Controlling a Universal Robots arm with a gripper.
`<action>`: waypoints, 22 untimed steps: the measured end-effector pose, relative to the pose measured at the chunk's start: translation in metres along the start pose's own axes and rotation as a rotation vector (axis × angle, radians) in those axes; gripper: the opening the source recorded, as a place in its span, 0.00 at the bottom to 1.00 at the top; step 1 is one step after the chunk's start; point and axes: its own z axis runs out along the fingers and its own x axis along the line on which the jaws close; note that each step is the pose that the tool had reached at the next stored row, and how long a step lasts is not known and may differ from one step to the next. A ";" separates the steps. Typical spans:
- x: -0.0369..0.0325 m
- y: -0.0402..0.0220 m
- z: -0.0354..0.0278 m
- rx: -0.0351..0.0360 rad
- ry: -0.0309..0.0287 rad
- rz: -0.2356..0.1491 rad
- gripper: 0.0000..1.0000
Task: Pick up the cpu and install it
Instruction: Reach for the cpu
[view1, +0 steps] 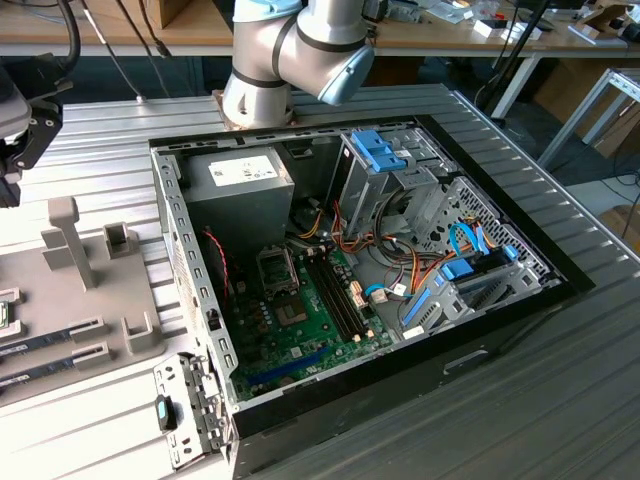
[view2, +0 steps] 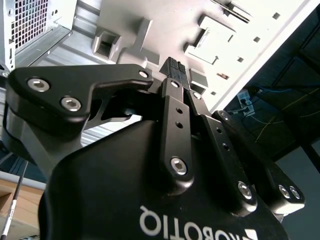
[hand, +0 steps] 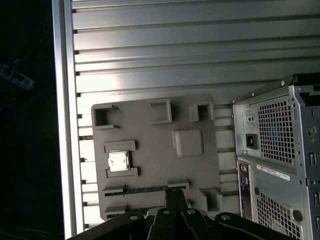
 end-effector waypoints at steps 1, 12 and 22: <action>0.0004 0.0000 0.0001 0.0000 0.0000 0.000 0.11; 0.0024 -0.0003 0.0009 0.0000 0.0001 0.000 0.11; 0.0038 -0.0004 0.0018 0.0000 0.0000 0.000 0.11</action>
